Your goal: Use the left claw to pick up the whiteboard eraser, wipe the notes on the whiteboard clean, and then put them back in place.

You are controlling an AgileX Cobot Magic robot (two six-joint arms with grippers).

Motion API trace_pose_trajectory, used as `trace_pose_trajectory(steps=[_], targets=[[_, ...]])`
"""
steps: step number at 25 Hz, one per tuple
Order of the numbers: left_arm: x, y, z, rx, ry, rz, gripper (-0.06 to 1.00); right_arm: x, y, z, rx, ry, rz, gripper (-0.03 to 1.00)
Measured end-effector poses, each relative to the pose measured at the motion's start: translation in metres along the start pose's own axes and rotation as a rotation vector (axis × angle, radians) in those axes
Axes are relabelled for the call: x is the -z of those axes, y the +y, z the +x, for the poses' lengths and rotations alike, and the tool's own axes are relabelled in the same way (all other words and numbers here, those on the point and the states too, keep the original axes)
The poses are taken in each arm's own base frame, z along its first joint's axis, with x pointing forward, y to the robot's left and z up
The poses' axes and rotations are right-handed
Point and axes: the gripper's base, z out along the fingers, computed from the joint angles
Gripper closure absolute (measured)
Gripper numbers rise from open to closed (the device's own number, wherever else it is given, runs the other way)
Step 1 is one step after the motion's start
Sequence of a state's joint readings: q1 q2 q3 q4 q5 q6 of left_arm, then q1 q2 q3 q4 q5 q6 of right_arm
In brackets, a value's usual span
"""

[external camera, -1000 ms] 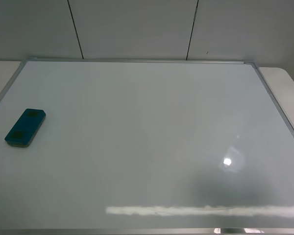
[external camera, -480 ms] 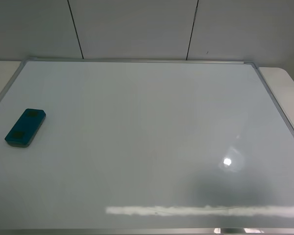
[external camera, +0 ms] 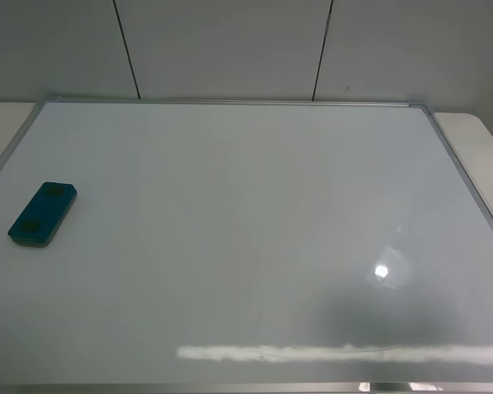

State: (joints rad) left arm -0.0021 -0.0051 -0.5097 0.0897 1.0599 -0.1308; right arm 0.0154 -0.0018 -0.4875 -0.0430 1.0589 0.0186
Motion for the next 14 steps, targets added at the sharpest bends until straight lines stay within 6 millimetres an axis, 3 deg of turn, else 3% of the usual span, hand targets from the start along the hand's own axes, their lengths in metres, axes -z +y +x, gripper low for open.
trace_pose_trajectory(steps=[14], targets=[[0.0,0.0,-0.0001,-0.008,-0.001,0.0,-0.05,0.0,0.0,0.0,0.0,0.0,0.0,-0.03]])
